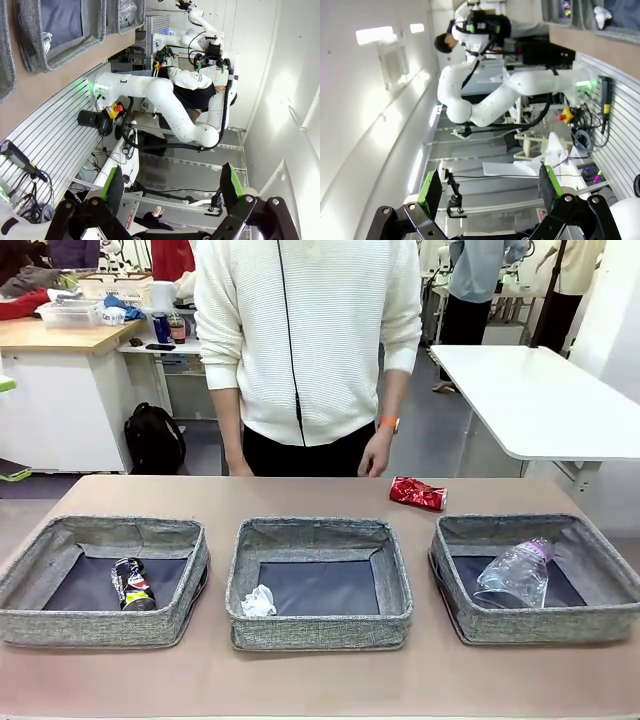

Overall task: Sort the waste into the appropriate baskets.
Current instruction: Pick up the waste item pointed out by the person.

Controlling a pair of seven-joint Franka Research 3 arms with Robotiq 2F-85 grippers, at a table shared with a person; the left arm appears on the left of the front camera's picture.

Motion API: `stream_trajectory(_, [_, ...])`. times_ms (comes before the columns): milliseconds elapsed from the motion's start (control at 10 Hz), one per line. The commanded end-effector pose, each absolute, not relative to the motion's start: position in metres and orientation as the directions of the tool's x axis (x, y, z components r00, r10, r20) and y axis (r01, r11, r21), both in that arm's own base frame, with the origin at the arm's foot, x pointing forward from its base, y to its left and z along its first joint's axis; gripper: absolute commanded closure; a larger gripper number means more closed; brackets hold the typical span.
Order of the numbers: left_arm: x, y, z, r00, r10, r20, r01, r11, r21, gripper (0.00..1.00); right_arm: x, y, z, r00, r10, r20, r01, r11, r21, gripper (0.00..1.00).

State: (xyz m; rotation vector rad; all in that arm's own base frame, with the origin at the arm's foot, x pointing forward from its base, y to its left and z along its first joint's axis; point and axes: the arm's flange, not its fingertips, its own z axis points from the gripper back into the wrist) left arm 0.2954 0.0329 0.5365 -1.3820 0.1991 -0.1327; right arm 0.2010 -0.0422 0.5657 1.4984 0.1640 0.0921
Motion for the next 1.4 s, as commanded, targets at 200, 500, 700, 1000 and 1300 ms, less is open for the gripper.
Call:
stream_trajectory(200, [0.294, 0.030, 0.535, 0.979, -0.198, -0.041, -0.005, 0.179, -0.984, 0.00, 0.202, -0.038, 0.570, 0.987, 0.149, -0.064, 0.055, 0.064, 0.996, 0.00])
stream_trajectory(500, [0.294, 0.030, 0.535, 0.979, -0.198, -0.041, -0.005, 0.179, -0.984, 0.00, 0.202, -0.038, 0.570, 0.987, 0.149, -0.064, 0.055, 0.064, 0.996, 0.00])
stream_trajectory(700, [0.294, 0.030, 0.535, 0.979, -0.198, -0.041, -0.005, 0.179, -0.984, 0.00, 0.202, -0.038, 0.570, 0.987, 0.149, -0.064, 0.055, 0.064, 0.996, 0.00])
stream_trajectory(1000, [0.294, 0.030, 0.535, 0.979, -0.198, -0.041, -0.005, 0.179, -0.984, 0.00, 0.202, -0.038, 0.570, 0.987, 0.149, -0.064, 0.055, 0.064, 0.996, 0.00])
stream_trajectory(1300, [0.294, 0.030, 0.535, 0.979, -0.198, -0.041, -0.005, 0.179, -0.984, 0.00, 0.237, -0.012, 0.558, 0.975, 0.222, 0.004, -0.152, 0.652, 0.743, 0.00])
